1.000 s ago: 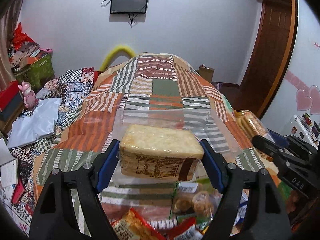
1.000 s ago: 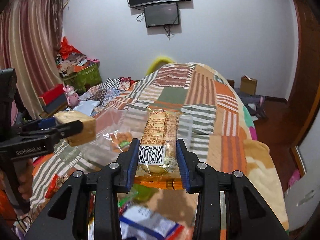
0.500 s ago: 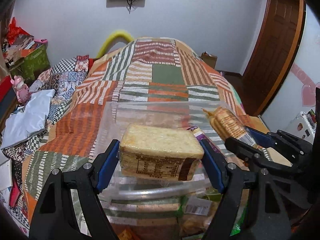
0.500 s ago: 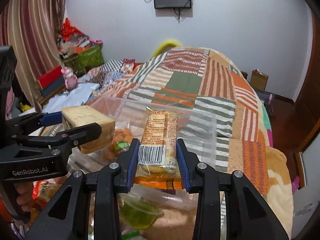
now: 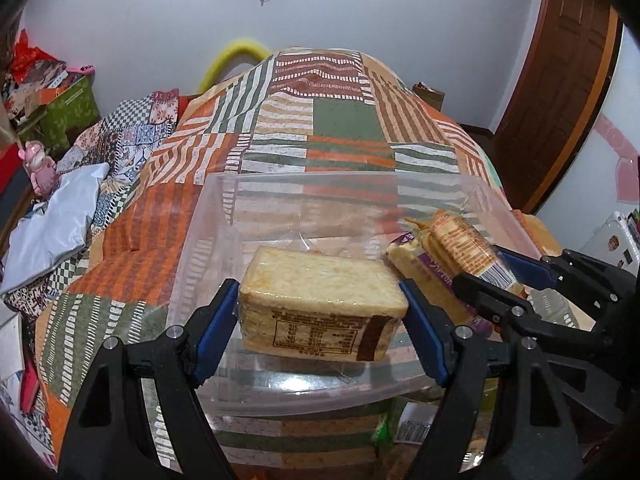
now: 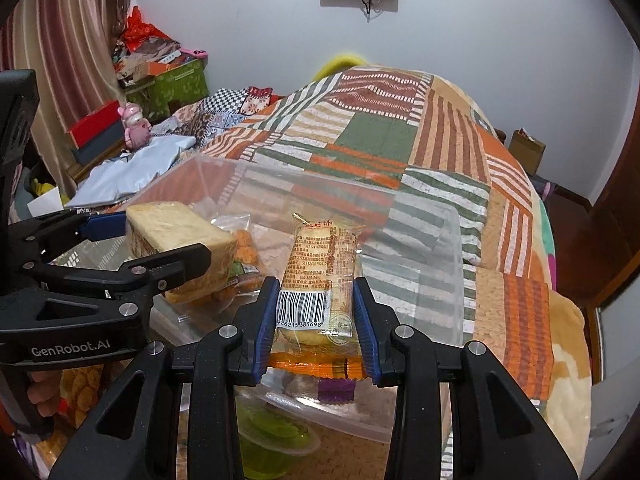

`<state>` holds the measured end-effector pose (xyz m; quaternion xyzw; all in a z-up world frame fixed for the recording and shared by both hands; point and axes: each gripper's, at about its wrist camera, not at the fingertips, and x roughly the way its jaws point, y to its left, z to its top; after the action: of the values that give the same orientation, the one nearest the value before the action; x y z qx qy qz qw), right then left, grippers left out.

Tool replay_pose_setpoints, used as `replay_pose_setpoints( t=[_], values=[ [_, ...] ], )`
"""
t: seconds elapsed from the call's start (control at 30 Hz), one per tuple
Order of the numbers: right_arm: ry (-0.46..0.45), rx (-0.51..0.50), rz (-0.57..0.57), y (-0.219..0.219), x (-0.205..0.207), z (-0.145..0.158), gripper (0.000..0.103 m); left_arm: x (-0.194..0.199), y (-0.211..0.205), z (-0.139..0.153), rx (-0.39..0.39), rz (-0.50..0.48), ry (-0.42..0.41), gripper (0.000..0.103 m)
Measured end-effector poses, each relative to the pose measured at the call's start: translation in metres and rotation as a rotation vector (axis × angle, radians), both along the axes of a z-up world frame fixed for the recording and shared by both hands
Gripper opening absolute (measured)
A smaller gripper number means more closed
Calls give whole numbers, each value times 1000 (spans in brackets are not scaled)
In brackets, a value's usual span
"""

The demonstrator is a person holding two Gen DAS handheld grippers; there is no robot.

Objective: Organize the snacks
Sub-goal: 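Lower the bread and biscuit pack into the clear box and open both tools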

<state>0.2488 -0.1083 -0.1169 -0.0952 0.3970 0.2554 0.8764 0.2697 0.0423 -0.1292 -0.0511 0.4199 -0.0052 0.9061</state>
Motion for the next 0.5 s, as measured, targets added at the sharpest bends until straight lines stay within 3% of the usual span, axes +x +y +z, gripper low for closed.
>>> replay_pose_setpoints(
  t=[0.3,0.5],
  values=[
    [19,0,-13,-3,1,0,35,-2,-2,-3,8,-5,30,80],
    [12,12,-15,-8,-8,7,50,-9,4,0,-20,14,40,81]
  ],
)
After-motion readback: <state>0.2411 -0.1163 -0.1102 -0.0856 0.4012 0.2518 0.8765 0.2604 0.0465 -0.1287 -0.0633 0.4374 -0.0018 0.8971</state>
